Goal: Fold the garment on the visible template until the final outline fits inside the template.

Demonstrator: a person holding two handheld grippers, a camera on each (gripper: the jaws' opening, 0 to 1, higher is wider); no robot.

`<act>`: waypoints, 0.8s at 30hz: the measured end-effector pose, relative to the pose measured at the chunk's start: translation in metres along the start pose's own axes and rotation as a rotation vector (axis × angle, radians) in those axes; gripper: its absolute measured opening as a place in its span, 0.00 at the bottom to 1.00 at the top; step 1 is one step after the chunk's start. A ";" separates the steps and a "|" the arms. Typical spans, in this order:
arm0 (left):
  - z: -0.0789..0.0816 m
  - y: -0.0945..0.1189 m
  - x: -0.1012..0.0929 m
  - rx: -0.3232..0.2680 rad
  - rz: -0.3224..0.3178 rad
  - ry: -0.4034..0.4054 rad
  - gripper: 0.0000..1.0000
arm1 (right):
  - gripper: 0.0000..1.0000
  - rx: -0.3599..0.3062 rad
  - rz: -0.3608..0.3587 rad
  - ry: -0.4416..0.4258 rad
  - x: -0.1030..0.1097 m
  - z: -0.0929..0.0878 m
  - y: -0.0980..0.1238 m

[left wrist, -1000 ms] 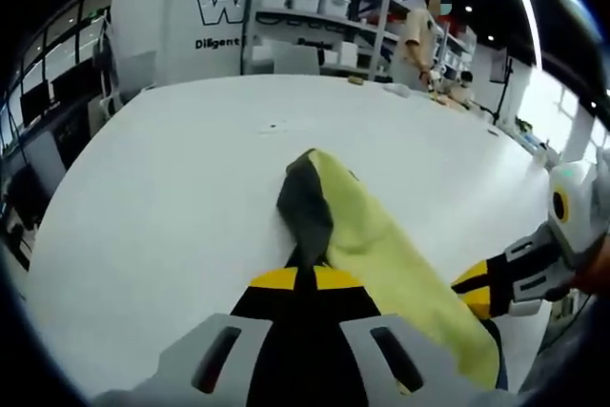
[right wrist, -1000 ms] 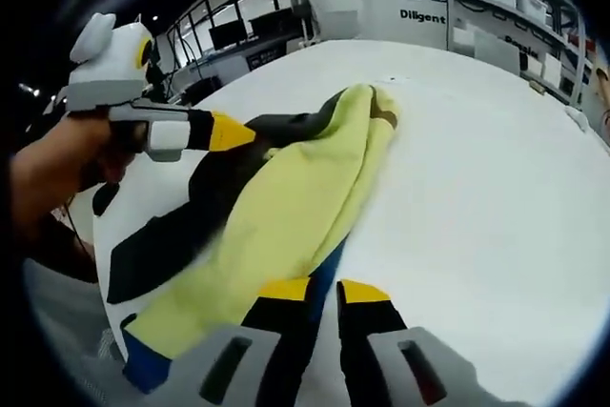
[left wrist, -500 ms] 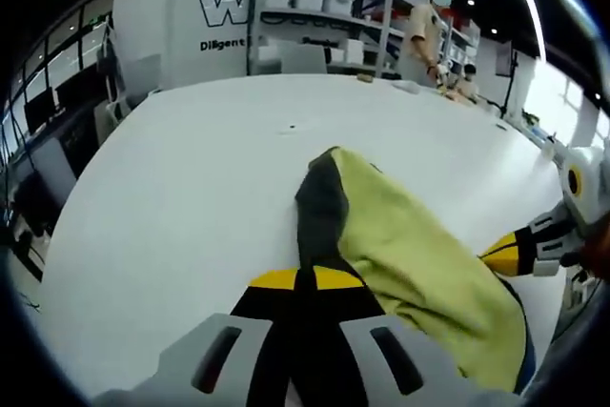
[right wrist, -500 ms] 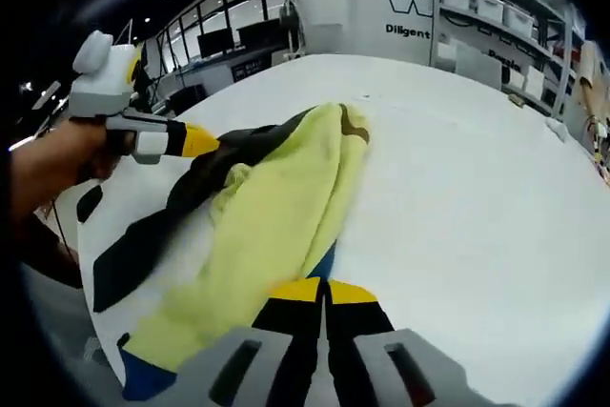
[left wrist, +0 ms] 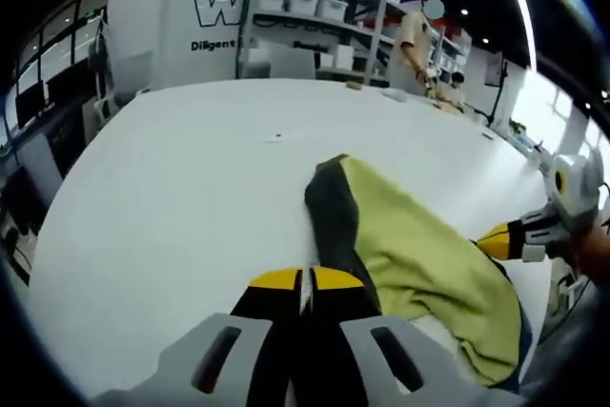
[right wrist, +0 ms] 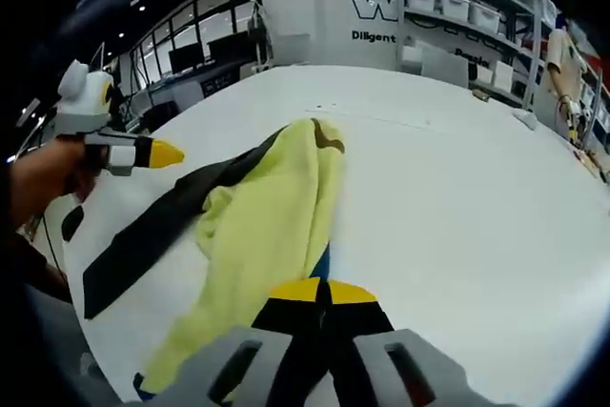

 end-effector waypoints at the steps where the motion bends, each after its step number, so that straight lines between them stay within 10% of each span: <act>1: 0.000 -0.002 -0.004 0.000 -0.004 0.000 0.00 | 0.00 0.000 0.000 0.003 0.000 0.001 0.000; 6: -0.004 -0.010 -0.013 0.019 -0.023 0.019 0.39 | 0.00 -0.002 0.003 0.007 0.000 0.000 0.001; 9: -0.014 -0.014 -0.018 0.081 -0.051 0.028 0.22 | 0.00 -0.003 0.003 0.005 0.000 0.001 0.000; 12: -0.018 -0.018 -0.014 0.100 -0.018 0.014 0.27 | 0.00 -0.004 0.005 0.002 0.000 0.001 0.000; 16: -0.020 -0.018 -0.009 0.114 -0.007 -0.024 0.00 | 0.00 -0.005 0.005 0.001 0.000 0.001 0.000; 24: -0.014 -0.017 -0.002 0.094 0.007 -0.021 0.00 | 0.00 -0.004 0.004 -0.001 -0.001 0.000 -0.001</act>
Point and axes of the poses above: the point that each gripper's makers call its tool centre point, and the gripper's own axes: y roughly backward along the fingers, x roughly to its left, z roughly out of its top, the point moved 4 cm from there along y, roughly backward along the fingers, and after that the axes turned 2 degrees about x, right-handed, at the moved point
